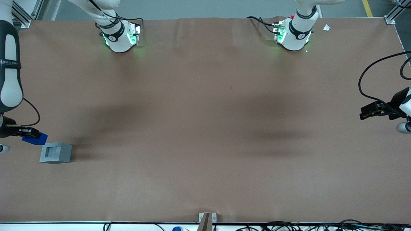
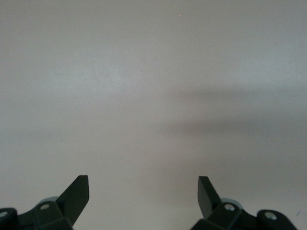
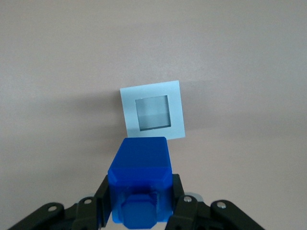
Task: Insert blue part into gray base with right arm
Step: 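Lift the blue block and carry it above the gray base, then align the blue block over the gray base's square opening, then lower the blue block into the gray base's opening, then open the right gripper to release the blue block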
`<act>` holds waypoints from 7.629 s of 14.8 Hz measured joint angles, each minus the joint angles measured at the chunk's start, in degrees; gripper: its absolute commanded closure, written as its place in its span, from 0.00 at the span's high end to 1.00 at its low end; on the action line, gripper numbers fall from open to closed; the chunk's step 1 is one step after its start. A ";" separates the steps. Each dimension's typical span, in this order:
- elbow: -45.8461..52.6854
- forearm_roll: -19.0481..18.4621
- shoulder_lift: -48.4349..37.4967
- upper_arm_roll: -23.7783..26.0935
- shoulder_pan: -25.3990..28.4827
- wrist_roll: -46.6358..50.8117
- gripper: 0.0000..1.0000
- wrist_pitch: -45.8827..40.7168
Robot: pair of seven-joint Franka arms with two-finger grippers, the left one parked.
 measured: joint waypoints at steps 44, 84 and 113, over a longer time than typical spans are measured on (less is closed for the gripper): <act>12.52 4.54 14.75 -2.86 1.03 -8.50 0.00 -1.59; 10.89 6.21 14.82 -3.76 1.03 -8.43 0.00 1.98; 9.87 6.05 14.59 -3.79 1.63 -8.28 1.00 0.24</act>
